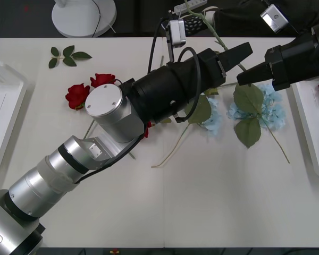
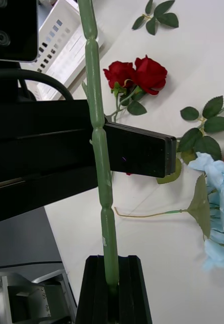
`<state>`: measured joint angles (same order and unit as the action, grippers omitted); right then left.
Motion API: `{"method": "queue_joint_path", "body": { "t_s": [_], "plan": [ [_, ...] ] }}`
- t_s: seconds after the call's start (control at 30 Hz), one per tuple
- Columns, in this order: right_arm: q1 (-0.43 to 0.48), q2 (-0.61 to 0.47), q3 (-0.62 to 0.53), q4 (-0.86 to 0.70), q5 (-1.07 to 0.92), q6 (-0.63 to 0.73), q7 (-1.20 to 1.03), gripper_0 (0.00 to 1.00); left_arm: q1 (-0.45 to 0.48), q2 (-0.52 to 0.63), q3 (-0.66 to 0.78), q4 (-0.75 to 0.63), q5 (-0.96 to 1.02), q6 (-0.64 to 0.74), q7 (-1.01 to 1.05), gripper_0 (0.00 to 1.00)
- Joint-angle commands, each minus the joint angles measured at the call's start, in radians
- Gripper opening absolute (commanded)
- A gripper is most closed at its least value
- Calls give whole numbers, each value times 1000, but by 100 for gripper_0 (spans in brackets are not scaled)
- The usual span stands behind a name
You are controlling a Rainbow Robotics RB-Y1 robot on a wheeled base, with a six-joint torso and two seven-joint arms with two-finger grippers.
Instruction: Place the red flowers into the right box and the blue flowers into the left box. If a person shows an open palm, hand one flower to the person first, then continue sorting.
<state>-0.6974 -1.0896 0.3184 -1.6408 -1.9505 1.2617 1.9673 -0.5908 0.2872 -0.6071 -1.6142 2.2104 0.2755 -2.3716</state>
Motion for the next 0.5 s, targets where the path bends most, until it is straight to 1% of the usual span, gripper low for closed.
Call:
{"method": "queue_joint_path", "body": {
  "t_s": [0.03,0.07,0.13,0.2,0.33,0.4,0.43,0.5],
  "plan": [
    [-47,-24,10,-7,15,25,-116,0,-49,-19,-16,-43,11,-1,5,100],
    [-45,-36,10,-7,22,39,-146,0,-32,-10,-13,-32,12,-9,6,100],
    [-47,-56,8,-7,41,59,-188,0,-27,3,-2,-32,11,-10,6,100],
    [-45,-90,8,-5,73,91,-242,0,-27,40,29,-53,18,-9,9,100],
    [-47,-156,8,30,139,173,-321,0,-15,148,58,-96,89,8,15,100],
    [-47,-182,8,56,165,211,-332,0,0,190,64,-112,109,19,18,100],
    [-47,-205,8,79,188,240,-334,0,19,228,69,-124,109,33,22,100],
    [-47,-225,8,105,223,271,-331,0,35,262,78,-125,109,68,23,100]
  ]
}}
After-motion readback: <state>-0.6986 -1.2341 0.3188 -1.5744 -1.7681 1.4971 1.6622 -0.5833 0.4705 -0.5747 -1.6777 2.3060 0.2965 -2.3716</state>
